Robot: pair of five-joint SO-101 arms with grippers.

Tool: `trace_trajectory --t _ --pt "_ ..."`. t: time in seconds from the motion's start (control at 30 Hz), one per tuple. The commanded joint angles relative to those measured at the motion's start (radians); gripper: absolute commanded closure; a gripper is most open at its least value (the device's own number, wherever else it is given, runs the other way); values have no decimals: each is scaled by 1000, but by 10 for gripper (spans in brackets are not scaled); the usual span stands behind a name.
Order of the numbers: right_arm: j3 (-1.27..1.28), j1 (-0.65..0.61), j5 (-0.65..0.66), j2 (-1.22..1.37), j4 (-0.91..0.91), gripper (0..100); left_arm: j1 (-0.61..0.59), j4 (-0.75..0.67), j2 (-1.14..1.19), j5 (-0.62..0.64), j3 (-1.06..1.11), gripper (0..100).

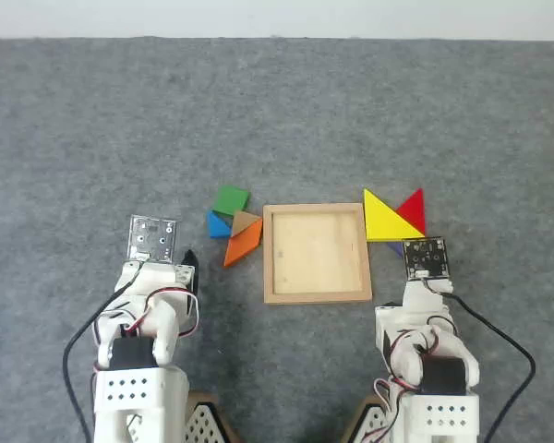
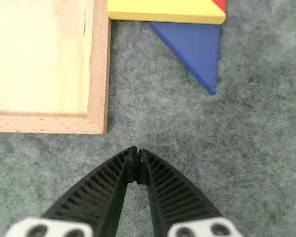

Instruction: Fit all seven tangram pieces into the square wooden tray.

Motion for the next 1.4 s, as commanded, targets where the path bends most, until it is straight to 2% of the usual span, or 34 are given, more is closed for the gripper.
trace_trajectory --t 0.0,0.1,0.2,0.3,0.43,0.5,0.7,0.83,0.97,1.1,1.27,1.37 --pt "17 2 9 -12 -12 990 -2 6 -20 -8 -5 849" --pt "14 19 52 -12 -73 990 -2 6 -20 -8 -5 849" --pt "3 44 275 -12 -148 990 -2 6 -20 -8 -5 849" --pt "-66 117 463 -4 -113 989 -2 6 -20 -8 -5 849" --pt "-192 246 496 -1 -61 987 -2 6 -20 -8 -5 849" --pt "-230 263 526 1 -62 961 -2 6 -20 -8 -5 849" --pt "-344 205 520 163 -113 892 -2 6 -20 -8 -5 849" --pt "-562 140 457 486 -166 887 -2 6 -20 -8 -5 849" --pt "-841 84 408 921 -159 887 -2 6 -20 -8 -5 849" --pt "-1048 -4 420 1283 -168 886 -2 6 -20 -8 -5 849" --pt "-1195 -136 407 1537 -186 883 -2 6 -20 -8 -5 849" --pt "-1218 -162 342 1601 -243 822 -2 6 -20 -8 -5 849"
